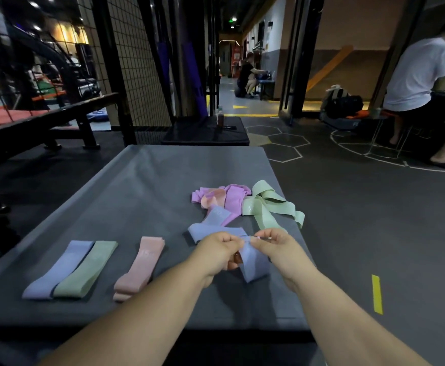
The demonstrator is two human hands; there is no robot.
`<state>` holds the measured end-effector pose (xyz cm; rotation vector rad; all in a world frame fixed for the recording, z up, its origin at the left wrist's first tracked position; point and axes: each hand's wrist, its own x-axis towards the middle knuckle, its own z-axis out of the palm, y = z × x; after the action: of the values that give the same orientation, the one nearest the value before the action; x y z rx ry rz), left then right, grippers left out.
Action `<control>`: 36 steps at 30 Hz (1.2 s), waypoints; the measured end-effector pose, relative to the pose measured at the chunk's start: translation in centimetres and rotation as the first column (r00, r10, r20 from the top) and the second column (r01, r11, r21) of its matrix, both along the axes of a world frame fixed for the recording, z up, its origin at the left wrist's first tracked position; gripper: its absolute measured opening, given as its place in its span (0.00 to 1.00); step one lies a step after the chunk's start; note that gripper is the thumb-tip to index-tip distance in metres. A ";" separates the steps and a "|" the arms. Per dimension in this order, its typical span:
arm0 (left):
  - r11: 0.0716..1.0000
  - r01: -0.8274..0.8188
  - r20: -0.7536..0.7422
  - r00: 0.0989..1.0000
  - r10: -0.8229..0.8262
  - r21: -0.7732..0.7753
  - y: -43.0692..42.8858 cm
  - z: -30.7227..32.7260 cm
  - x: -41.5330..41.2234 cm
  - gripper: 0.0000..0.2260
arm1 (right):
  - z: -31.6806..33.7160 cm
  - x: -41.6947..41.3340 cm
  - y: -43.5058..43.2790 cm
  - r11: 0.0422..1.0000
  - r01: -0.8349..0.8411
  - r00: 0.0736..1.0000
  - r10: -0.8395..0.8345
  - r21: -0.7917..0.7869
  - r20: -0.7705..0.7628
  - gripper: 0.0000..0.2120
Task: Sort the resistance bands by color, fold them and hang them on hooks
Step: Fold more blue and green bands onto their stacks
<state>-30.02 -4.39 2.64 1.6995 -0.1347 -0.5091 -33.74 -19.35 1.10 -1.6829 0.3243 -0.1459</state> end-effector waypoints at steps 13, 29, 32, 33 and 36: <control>0.940 -0.316 -0.070 0.948 0.309 -0.127 4.0 1.6 0.9 0.07 | -1.2 0.9 0.0 0.825 -0.367 0.928 0.292 -0.430 -0.231 0.14; 0.861 -0.481 -0.178 0.873 0.454 -0.162 6.6 -0.5 1.4 0.06 | 0.0 -0.6 -3.5 0.814 -0.298 0.954 0.271 -0.499 -0.128 0.10; 0.828 -0.513 -0.235 0.854 0.465 -0.227 6.7 -0.8 1.7 0.06 | -0.3 -0.6 -4.5 0.789 -0.317 0.948 0.270 -0.526 -0.168 0.08; 0.816 -0.525 -0.255 0.846 0.469 -0.241 6.8 -0.8 1.9 0.07 | -0.4 -0.6 -4.9 0.781 -0.348 0.937 0.286 -0.518 -0.199 0.07; 0.785 -0.558 -0.280 0.825 0.491 -0.267 7.5 -0.8 2.3 0.08 | -0.7 -1.0 -5.6 0.720 -0.445 0.891 0.295 -0.532 -0.346 0.09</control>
<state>-27.73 3.06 1.81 1.2594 0.3787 -0.2063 -34.69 -24.92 0.41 -2.3798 0.1023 0.2972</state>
